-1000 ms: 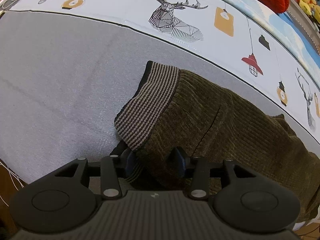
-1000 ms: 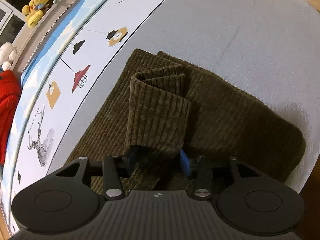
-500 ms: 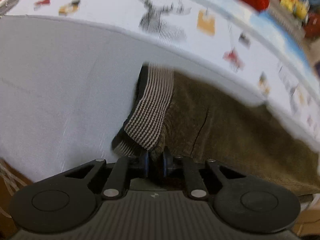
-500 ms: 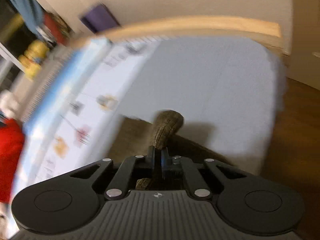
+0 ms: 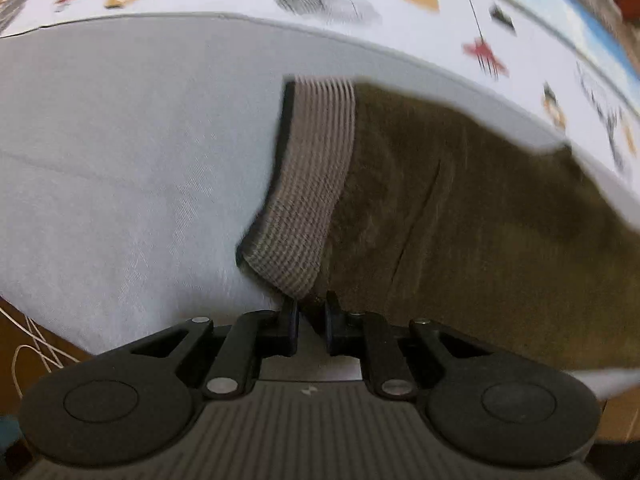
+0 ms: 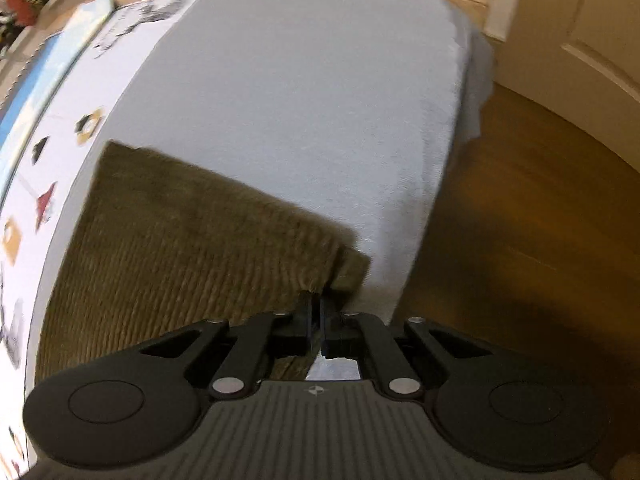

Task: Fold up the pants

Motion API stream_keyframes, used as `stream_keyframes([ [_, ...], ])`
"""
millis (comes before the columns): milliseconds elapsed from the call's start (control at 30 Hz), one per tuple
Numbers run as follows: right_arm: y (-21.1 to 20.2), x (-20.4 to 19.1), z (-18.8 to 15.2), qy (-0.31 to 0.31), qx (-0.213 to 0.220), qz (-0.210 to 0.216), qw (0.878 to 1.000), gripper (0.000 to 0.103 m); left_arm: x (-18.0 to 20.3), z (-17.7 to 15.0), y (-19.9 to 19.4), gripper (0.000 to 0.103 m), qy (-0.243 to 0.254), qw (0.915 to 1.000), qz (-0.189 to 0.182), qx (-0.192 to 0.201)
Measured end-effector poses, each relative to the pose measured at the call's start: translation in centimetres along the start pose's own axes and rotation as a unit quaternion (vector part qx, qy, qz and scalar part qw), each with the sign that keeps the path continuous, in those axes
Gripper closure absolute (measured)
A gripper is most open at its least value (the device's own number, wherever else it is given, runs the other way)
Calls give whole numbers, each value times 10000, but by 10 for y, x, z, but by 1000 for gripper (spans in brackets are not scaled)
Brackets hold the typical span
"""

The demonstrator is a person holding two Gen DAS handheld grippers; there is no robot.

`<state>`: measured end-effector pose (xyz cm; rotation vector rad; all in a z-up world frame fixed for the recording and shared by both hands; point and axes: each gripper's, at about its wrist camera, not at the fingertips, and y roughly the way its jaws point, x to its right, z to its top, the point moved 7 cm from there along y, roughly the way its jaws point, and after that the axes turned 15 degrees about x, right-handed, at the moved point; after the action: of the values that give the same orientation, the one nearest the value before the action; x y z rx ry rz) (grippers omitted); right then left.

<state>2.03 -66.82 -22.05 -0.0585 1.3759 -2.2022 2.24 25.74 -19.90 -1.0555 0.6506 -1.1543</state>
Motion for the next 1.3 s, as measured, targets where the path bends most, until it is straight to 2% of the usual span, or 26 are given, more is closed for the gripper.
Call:
stream_keyframes([
  [100,-6,-1,2,179,122,105,9997,98,-2,7,-8,83,0,9998,-5,201],
  [133,-10,-1,6,131,249,71,9996,97,-6,15,-16,79,9,9987,181,483],
  [200,-20,-6,15,-124,643,-65,9978,97,-10,35,-38,61,58,9909,493,1250],
  [233,-25,-8,21,-266,861,-130,9958,97,-9,45,-48,61,149,9847,565,1639],
  [300,-31,-17,31,-498,1301,-93,9902,97,1,53,-54,61,268,9795,411,1955],
  [367,-33,-26,35,-592,1457,132,9875,96,17,55,-47,62,358,9812,118,1892],
  [433,-30,-35,31,-633,1372,397,9877,93,30,52,-34,66,625,9839,40,1673],
  [467,-27,-40,27,-605,1269,548,9885,91,31,45,-22,66,729,9877,100,1376],
  [500,-23,-45,24,-564,1163,691,9892,88,26,34,-7,68,802,9922,258,919],
  [533,-20,-50,21,-501,1041,856,9896,85,18,22,8,70,878,9934,596,427],
  [567,-18,-55,19,-448,962,996,9893,84,16,21,12,69,970,9917,764,357],
  [667,-16,-75,19,-432,941,1379,9850,79,19,38,-3,69,714,9920,668,803],
  [767,-12,-93,24,-464,1036,1574,9810,71,18,56,-22,69,414,9873,612,1405],
  [867,-2,-111,29,-471,1056,1677,9790,68,14,64,-25,69,201,9857,739,1498],
  [1067,30,-154,42,-438,1109,1753,9773,64,22,71,-22,69,287,9849,805,1508],
  [1300,75,-193,36,-620,852,1398,9846,60,38,91,-12,68,334,9829,726,1658],
])
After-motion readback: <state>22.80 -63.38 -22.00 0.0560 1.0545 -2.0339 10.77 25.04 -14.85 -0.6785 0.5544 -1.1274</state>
